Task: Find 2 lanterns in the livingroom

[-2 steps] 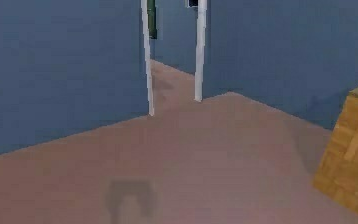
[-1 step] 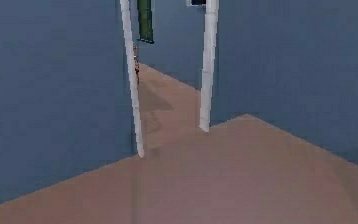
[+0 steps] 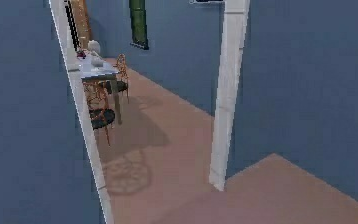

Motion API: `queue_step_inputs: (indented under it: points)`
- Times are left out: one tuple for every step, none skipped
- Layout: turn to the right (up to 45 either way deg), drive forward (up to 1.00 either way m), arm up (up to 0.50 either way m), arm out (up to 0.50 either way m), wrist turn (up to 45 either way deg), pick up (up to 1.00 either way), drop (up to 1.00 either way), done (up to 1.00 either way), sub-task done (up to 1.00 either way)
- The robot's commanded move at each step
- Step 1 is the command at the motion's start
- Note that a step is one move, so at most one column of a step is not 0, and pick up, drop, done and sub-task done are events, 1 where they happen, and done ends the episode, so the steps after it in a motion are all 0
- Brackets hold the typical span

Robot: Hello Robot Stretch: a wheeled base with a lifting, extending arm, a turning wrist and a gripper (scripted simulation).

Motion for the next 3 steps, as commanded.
queue_step_inputs:
  points:
    - [0.0, 0.90, 0.00, 0.00, 0.0, 0.00, 0.00, 0.00, 0.00]
    - [-45.0, 0.00, 0.00, 0.00, 0.0, 0.00, 0.00, 0.00, 0.00]
    - [-6.0, 0.00, 0.00, 0.00, 0.0, 0.00, 0.00, 0.00, 0.00]
